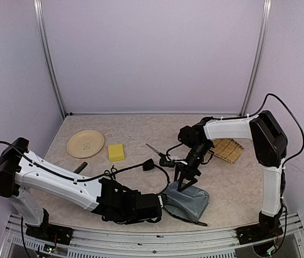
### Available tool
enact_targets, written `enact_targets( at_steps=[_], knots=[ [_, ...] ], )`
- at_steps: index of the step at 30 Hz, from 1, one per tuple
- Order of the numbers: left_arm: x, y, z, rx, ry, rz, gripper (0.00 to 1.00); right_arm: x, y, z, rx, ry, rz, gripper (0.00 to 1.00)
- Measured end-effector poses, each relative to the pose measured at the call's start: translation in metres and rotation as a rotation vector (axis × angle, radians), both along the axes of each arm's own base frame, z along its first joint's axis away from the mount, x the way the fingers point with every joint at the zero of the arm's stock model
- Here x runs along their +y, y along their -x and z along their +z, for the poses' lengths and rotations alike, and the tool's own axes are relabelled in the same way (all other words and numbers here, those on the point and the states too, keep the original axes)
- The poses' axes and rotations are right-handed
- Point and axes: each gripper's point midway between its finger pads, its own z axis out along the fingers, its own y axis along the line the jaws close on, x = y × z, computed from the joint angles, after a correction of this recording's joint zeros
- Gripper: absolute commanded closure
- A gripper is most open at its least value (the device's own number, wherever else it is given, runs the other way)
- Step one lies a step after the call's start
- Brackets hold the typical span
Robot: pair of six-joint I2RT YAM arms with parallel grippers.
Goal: Sort the hair-cutting tools
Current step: Move the kit bag to the center of the board, then pick up the kit bag at the center of the board.
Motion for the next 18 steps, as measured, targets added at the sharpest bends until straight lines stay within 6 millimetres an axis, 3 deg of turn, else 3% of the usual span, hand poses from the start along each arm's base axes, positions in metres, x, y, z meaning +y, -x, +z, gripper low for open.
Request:
enact_targets(
  at_steps=[3, 8, 14, 16, 18],
  knots=[
    [-0.003, 0.011, 0.001, 0.009, 0.009, -0.019, 0.95, 0.012, -0.002, 0.009, -0.018, -0.034, 0.026, 0.16],
    [-0.007, 0.032, 0.001, 0.017, 0.013, -0.059, 0.95, 0.004, -0.015, 0.032, -0.124, -0.059, -0.027, 0.15],
    [-0.011, 0.049, -0.001, 0.041, 0.027, -0.082, 0.95, -0.028, 0.0, 0.096, -0.332, -0.115, -0.136, 0.32],
    [-0.012, 0.051, -0.001, 0.048, 0.033, -0.079, 0.95, -0.034, 0.015, 0.107, -0.374, -0.139, -0.136, 0.35],
    [-0.012, 0.051, -0.001, 0.051, 0.041, -0.069, 0.95, -0.038, 0.038, 0.105, -0.385, -0.146, -0.114, 0.39]
  ],
)
